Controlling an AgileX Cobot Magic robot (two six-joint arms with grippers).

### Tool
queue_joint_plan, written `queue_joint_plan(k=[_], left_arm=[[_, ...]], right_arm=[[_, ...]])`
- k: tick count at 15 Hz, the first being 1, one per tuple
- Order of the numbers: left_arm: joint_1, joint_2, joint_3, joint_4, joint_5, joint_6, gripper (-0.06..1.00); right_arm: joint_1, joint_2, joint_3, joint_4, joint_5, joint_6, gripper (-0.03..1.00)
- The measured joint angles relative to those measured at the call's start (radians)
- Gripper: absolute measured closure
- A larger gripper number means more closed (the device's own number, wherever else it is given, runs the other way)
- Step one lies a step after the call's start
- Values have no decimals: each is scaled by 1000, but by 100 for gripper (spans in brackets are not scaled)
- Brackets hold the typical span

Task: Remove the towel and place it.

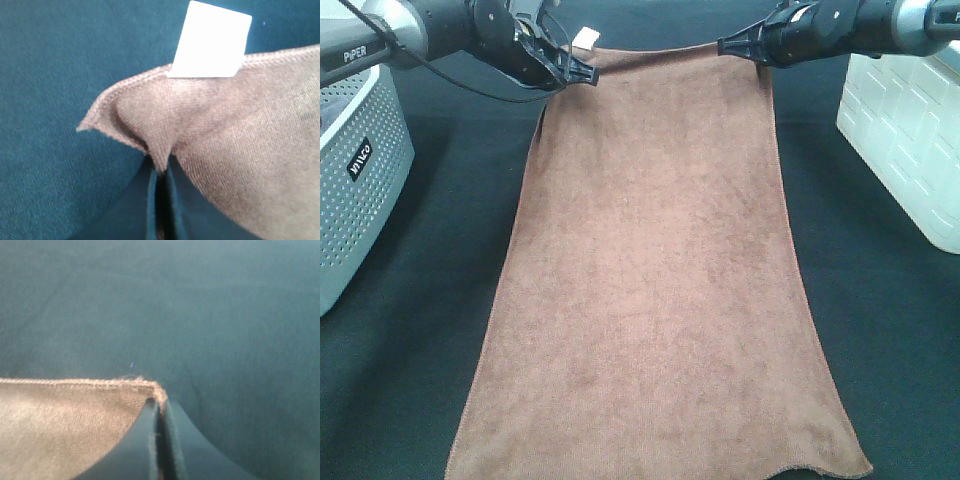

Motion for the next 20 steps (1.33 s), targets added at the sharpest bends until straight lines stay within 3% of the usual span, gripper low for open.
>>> queue_joint_plan(k=[6,12,16,18,20], left_arm=[[0,64,0,4,-65,0,94],[0,155,0,3,-228,0,94],[0,175,0,-11,-261,0,91],[0,175,0,-12,-274,0,80],[0,175,0,-13,-276,0,58]], right_arm=[[0,103,-30,0,-6,0,97],[0,204,-139,0,8,0,97],[-9,222,-139,0,-3,0,95],[-21,222,-139,0,-5,0,80],[-26,222,-139,0,-6,0,59]])
